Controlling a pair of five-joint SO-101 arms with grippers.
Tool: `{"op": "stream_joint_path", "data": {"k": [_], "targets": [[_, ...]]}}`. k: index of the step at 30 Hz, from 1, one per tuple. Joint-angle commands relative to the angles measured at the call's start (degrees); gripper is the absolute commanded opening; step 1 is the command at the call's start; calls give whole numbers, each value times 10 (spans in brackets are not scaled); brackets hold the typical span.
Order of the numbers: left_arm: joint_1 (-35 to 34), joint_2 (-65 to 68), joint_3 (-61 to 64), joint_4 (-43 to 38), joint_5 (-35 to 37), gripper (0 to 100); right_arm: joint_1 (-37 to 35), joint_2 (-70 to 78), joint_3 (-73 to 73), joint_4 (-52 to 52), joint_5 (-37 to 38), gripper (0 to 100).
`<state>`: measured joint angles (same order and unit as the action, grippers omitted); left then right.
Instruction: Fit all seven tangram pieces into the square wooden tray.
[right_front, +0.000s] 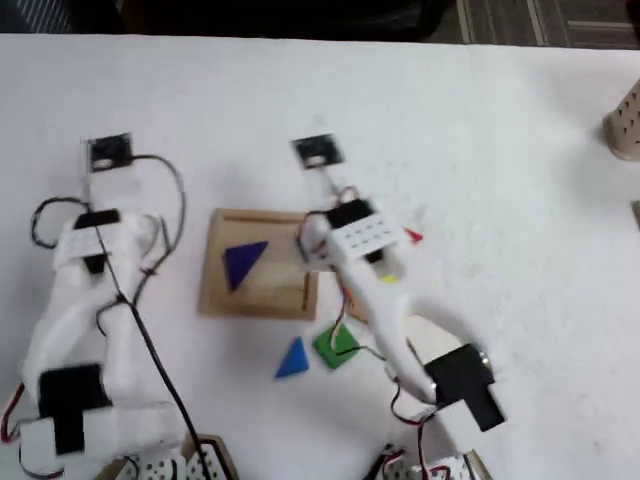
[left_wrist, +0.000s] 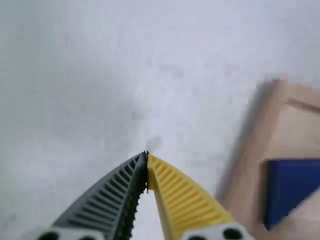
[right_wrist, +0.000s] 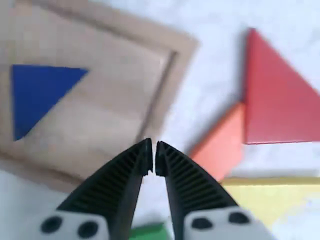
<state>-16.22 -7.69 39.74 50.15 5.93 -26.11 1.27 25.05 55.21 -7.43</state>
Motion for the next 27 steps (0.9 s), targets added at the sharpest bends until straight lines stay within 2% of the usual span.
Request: {"op": "stream_joint_path", "data": {"k": [1,6,10,13,18,27], "targets": [[118,-95,4,92,4,22,65,-40,-3,-28,4,17],[286,-138,62,92,8,24,106,-30,-23,-26,4,17],[337,-133,68,55,14,24,107,-19,-33,-25,4,17],[358,-90,66,28,62,24,109,-15,-35,-28,4,17],[351,27,11,19,76,24,109,-15,-35,-28,4,17],[228,128,-86,49,74,24,108,-15,-35,-28,4,17]]}}
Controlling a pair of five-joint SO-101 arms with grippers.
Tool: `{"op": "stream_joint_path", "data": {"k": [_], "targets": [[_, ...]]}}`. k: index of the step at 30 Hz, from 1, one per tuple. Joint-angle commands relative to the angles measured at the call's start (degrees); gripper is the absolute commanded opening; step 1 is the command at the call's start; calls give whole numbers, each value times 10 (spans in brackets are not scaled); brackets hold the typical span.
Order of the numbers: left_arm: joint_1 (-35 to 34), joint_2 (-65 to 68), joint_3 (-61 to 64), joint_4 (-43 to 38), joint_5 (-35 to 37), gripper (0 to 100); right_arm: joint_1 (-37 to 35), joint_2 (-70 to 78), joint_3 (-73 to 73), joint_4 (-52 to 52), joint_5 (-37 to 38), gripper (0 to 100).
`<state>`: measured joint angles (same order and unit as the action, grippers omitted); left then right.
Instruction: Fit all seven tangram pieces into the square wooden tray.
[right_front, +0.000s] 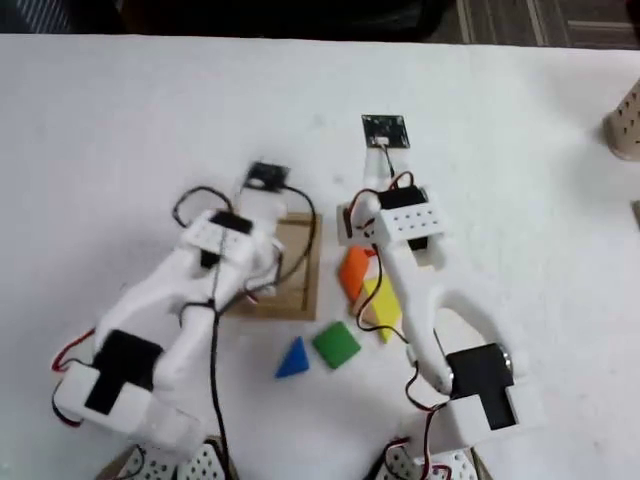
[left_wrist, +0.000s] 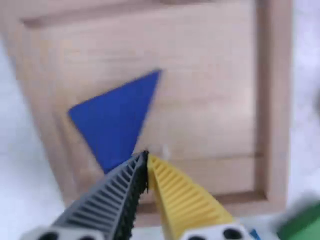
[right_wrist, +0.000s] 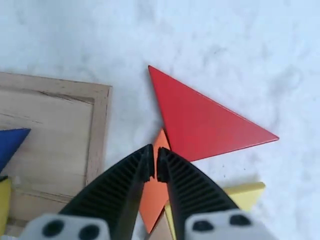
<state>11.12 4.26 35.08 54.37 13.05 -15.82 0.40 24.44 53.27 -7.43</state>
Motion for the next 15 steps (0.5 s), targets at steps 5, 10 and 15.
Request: {"op": "stream_joint_path", "data": {"k": [5,10,15], "targets": [[-76,29,-68,4,3,24,3,-6,-29,-8,4,17],[-88,64,-114,4,2,24,2,-6,-28,-6,4,17],[-96,108,-174,4,2,24,1,-6,-27,-6,4,17]]}}
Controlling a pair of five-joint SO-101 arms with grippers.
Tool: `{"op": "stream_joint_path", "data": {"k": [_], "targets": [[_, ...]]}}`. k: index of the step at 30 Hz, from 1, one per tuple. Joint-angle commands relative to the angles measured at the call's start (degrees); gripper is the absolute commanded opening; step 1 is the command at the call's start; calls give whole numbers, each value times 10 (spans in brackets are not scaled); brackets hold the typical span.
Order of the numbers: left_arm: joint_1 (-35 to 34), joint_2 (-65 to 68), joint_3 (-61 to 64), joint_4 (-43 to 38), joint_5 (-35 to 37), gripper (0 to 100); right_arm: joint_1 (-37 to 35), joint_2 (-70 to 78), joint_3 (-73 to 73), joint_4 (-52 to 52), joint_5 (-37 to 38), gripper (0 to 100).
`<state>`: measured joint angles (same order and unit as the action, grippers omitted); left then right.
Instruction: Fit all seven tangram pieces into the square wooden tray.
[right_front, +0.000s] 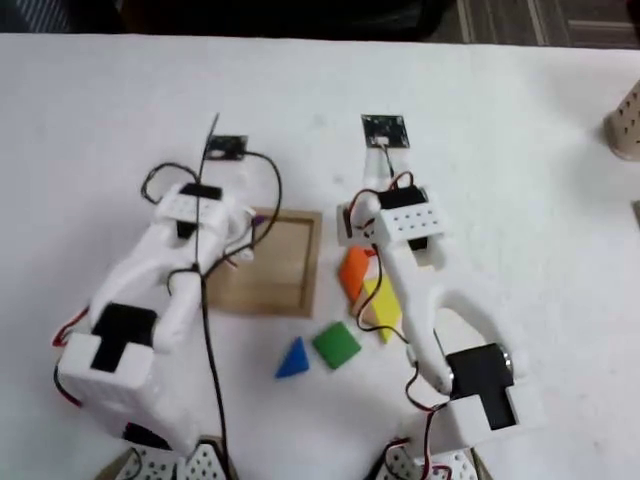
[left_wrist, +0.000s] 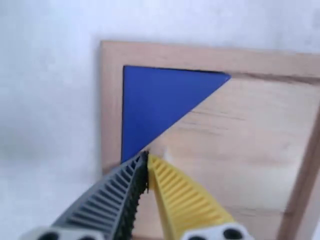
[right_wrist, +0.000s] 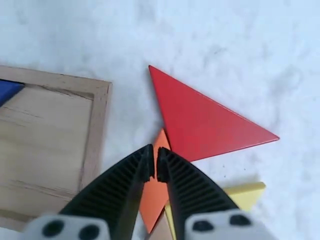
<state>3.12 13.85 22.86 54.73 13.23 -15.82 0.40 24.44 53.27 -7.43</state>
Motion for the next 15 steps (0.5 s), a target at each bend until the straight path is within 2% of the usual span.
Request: {"op": "stream_joint_path", "data": {"k": [1,8,11,15], "targets": [[-20,17,-62,2,0,24,1,-6,-27,-6,4,17],[-27,11,-72,25,-1,23,1,-6,-27,-7,4,17],[-28,-9,-67,39,-47,22,1,-6,-27,-7,4,17],[-28,-53,-17,5,-75,22,0,-6,-27,-6,4,17]]}}
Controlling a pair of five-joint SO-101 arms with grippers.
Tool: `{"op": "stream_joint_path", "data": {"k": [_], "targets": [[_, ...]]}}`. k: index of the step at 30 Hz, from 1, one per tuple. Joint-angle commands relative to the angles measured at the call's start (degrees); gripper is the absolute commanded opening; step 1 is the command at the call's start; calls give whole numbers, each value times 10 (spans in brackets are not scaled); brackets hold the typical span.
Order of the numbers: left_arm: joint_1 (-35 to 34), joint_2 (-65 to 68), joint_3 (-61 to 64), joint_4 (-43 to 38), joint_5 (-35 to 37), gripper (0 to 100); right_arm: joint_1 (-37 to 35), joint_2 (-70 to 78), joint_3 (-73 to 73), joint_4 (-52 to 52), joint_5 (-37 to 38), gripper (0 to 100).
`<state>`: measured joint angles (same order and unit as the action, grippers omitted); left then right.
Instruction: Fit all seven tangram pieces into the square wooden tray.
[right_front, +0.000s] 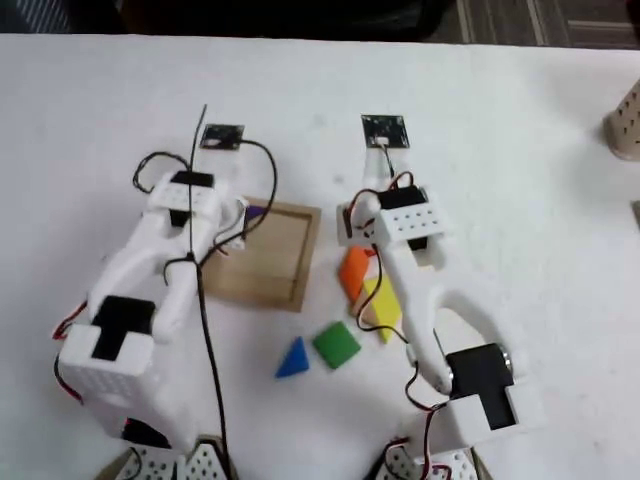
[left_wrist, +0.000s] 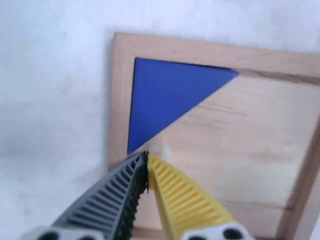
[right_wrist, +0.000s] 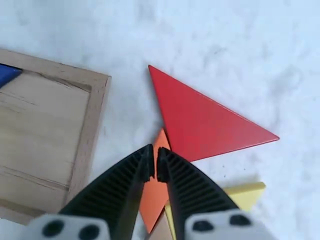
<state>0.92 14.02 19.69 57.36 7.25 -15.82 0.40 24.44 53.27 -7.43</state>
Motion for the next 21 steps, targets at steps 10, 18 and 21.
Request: {"op": "stream_joint_path", "data": {"k": [10,18,21], "targets": [[-60,-236,172,-129,-14,24,0,-7,-25,17,3,17],[-77,-242,201,-178,-13,24,-12,-6,-24,63,-40,17],[-78,-243,201,-177,-15,24,-15,-7,-13,61,-41,17]]}}
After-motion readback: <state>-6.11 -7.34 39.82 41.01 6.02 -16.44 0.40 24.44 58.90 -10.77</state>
